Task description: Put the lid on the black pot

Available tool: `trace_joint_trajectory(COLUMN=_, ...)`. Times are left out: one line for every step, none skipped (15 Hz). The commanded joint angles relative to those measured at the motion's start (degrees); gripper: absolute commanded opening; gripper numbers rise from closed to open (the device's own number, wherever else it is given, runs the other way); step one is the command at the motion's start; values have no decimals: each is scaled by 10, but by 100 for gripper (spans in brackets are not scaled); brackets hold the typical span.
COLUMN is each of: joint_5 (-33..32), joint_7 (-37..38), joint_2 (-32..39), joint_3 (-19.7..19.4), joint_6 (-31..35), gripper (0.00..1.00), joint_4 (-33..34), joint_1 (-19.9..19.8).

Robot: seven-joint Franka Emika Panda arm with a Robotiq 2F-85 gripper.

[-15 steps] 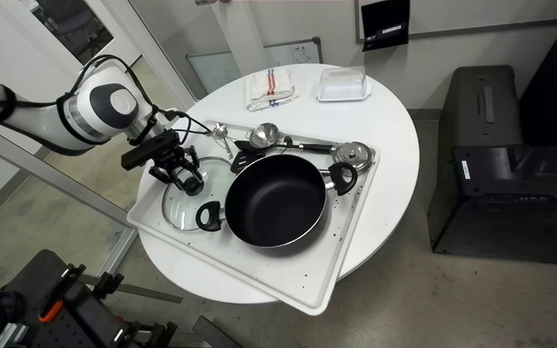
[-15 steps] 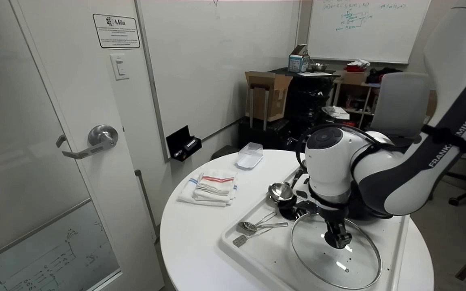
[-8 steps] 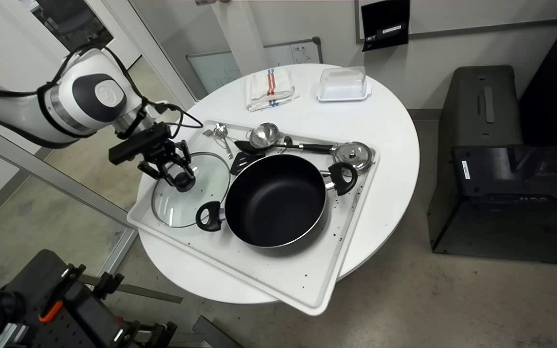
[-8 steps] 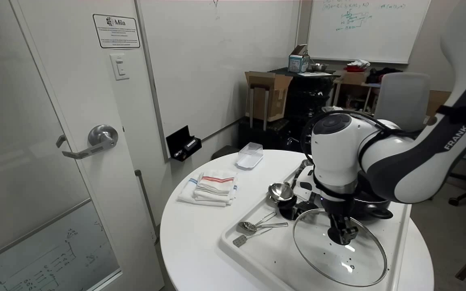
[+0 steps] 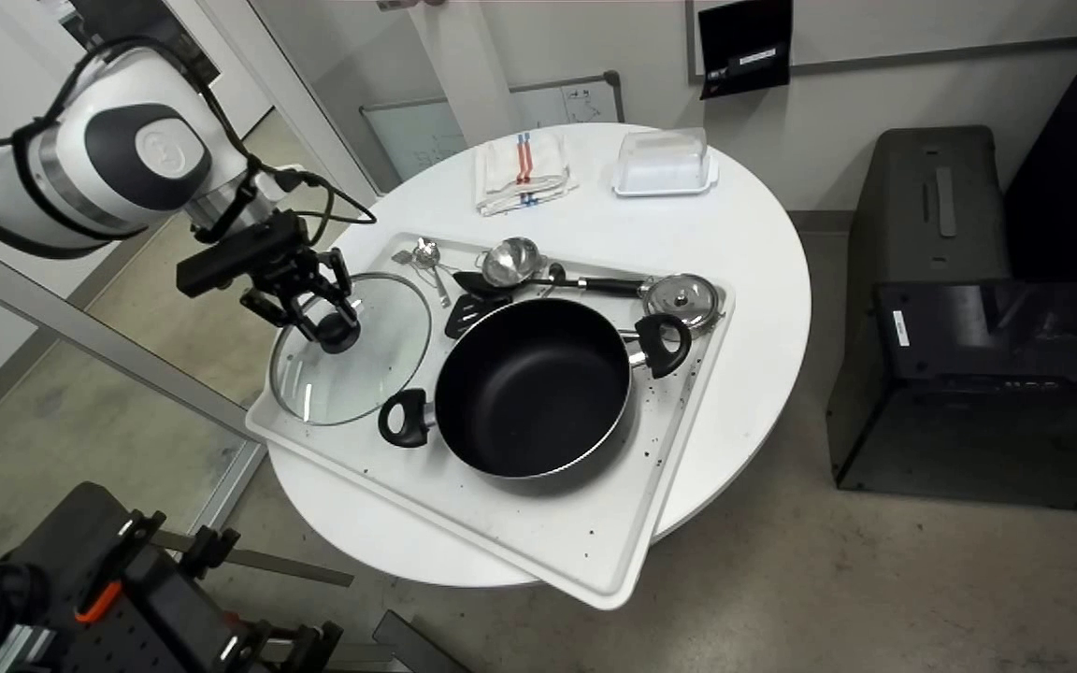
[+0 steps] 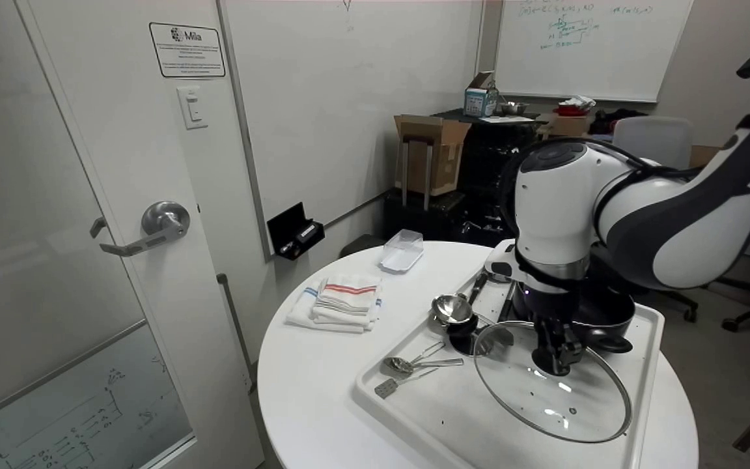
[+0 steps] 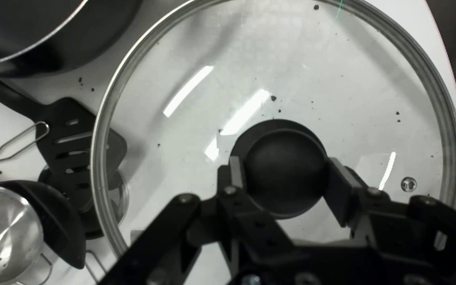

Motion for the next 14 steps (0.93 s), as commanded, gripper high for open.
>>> trace_joint_trajectory(joint_5=23, joint_7=-15, joint_2=-57, joint_3=13, joint_6=-16, gripper=25, joint_4=-28, joint_1=-5)
trace_joint_trajectory(joint_5=26, joint_7=-11, joint_2=-65, joint_3=14, joint_6=-17, gripper=25, joint_4=-30, joint_1=-3)
trace_joint_trajectory(joint_5=26, joint_7=-7, joint_2=-72, joint_3=13, joint_6=-23, gripper=25, joint_4=-30, joint_1=0)
trace_joint_trajectory(joint_5=25, joint_7=2, joint_2=-77, joint_3=9, joint_6=-27, gripper=25, joint_4=-27, joint_1=5)
trace_joint_trajectory(joint_5=25, joint_7=5, joint_2=-81, joint_3=6, joint_6=-38, gripper=25, joint_4=-23, joint_1=6)
trace_joint_trajectory(joint_5=24, joint_7=11, joint_2=-87, joint_3=3, joint_6=-45, gripper=25, joint_4=-19, joint_1=7)
trace_joint_trajectory(joint_5=28, joint_7=11, joint_2=-92, joint_3=3, joint_6=-49, gripper=25, joint_4=-18, joint_1=4)
trace_joint_trajectory(joint_5=33, joint_7=13, joint_2=-97, joint_3=2, joint_6=-59, gripper=25, joint_4=-13, joint_1=0)
trace_joint_trajectory(joint_5=37, joint_7=18, joint_2=-102, joint_3=-2, joint_6=-65, gripper=25, joint_4=-10, joint_1=-1)
trace_joint_trajectory(joint_5=44, joint_7=17, joint_2=-105, joint_3=-4, joint_6=-73, gripper=25, joint_4=-3, joint_1=-6)
trace_joint_trajectory(joint_5=47, joint_7=20, joint_2=-108, joint_3=-8, joint_6=-82, gripper=25, joint_4=2, joint_1=-9)
trace_joint_trajectory(joint_5=52, joint_7=23, joint_2=-108, joint_3=-13, joint_6=-91, gripper=25, joint_4=10, joint_1=-13)
trace_joint_trajectory(joint_5=56, joint_7=26, joint_2=-108, joint_3=-18, joint_6=-99, gripper=25, joint_4=17, joint_1=-18)
trace_joint_trajectory(joint_5=59, joint_7=29, joint_2=-107, joint_3=-23, joint_6=-108, gripper=25, joint_4=26, joint_1=-23)
